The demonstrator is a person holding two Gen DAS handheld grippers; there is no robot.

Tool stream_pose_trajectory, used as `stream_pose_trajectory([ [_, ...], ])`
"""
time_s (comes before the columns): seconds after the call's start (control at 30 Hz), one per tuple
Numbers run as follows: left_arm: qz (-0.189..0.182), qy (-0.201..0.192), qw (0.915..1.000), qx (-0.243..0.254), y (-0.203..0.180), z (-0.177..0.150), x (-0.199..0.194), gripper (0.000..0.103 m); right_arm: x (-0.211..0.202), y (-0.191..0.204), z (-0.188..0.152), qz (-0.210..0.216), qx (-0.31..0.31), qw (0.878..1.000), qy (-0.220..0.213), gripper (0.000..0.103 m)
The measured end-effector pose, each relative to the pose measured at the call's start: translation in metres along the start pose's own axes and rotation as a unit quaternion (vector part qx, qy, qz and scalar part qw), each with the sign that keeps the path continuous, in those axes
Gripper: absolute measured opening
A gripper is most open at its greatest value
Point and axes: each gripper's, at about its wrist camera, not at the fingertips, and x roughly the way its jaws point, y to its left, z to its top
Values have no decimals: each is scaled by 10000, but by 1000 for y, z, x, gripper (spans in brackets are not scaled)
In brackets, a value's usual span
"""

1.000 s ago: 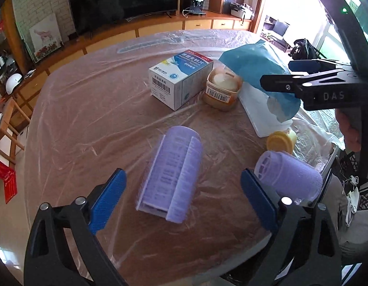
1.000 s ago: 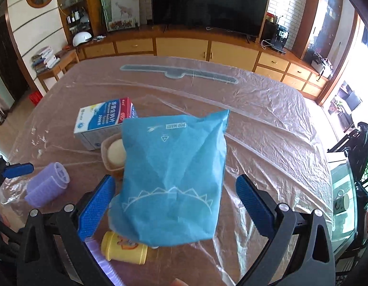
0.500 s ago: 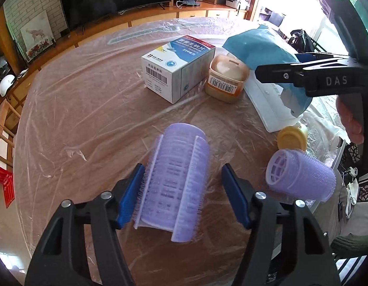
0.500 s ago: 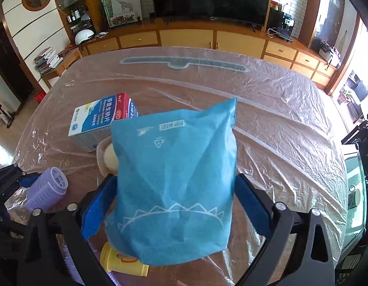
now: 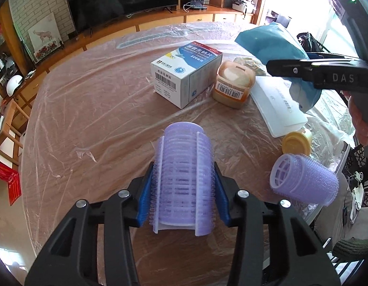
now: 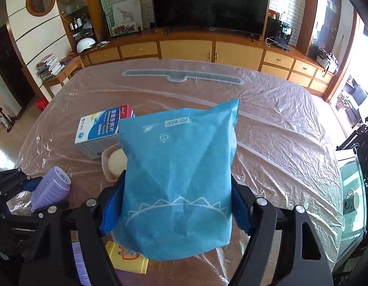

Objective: Collect trash
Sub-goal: 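Grasp a purple hair roller with the left tool while the right tool grasps the blue plastic bag, then carry the purple roller with the left tool while the right tool carries the blue bag to the bin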

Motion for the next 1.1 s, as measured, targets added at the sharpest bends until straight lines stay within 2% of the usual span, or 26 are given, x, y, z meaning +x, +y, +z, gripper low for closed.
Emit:
stream_pose_trajectory([
  [0.37, 221, -93, 9996, -159, -13, 1, -8, 46, -23, -14, -6, 192, 331, 9991, -154, 75],
  [1.1, 262, -495, 9977, -377, -33, -4, -50, 46, -81, -28, -48, 680, 460, 9958, -417, 75],
])
